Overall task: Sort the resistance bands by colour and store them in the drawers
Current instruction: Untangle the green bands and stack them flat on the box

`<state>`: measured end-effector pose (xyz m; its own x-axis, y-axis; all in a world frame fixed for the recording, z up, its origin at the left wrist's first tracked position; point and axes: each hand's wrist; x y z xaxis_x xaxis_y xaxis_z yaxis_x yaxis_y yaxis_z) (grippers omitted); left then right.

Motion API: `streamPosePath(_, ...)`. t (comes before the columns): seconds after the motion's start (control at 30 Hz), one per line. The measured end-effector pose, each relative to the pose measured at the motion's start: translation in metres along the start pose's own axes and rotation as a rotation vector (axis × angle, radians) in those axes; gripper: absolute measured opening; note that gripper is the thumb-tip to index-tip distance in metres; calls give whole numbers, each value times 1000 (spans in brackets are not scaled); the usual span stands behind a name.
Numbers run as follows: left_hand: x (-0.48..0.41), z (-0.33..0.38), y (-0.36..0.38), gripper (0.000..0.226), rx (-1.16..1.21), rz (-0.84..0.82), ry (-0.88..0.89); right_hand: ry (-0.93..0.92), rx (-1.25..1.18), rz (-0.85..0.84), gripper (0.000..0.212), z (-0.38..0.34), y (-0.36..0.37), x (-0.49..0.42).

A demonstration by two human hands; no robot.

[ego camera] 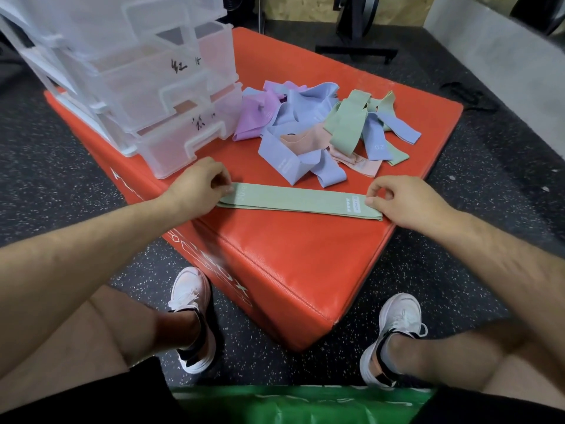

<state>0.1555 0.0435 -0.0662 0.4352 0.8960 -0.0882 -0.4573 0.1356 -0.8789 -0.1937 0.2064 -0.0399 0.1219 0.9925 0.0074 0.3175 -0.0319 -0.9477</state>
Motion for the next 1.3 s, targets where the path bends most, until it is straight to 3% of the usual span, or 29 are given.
streamPosePath(0.13, -5, 10, -4, 7, -42, 12, 39, 0, 82, 13, 13, -9, -8, -4)
streamPosePath(0.27, -20, 43, -8, 5, -35, 168, 192, -72, 108, 89, 22, -31, -11, -16)
streamPosePath(0.4, -44, 80, 1, 3, -42, 183, 332, -105, 87, 123, 23, -46, -12, -42)
streamPosePath(0.53, -68, 119, 18, 10, -39, 149, 425, -60, 114, 41, 29, -46, -14, -64)
streamPosePath(0.67, -93, 146, 26, 17, -88, 114, 400, 22, 180, -203, 38, -45, -24, -92)
streamPosePath(0.87, -111, 161, 34, 37, 55, -8, 262, -90, 13, -8, 33, -43, -41, -83)
streamPosePath(1.0, -112, 169, 35, 39, 199, -86, 279, -129, -105, 168, 31, -36, -45, -66)
streamPosePath(1.17, -108, 191, 30, 6, 365, -17, 284, -164, -239, 405, 33, -27, -47, -47)
streamPosePath(1.3, -99, 206, 11, 24, 510, 74, 273, -233, -351, 537, 30, -29, -68, -58)
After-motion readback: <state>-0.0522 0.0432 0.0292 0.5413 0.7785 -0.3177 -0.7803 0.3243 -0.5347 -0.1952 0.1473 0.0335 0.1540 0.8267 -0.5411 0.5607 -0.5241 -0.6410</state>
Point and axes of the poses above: each hand's wrist, its own x-axis away from the middle knuckle, its own y-axis out of the palm, z = x × y, and after that the axes turned 8 degrees about -y, right-handed
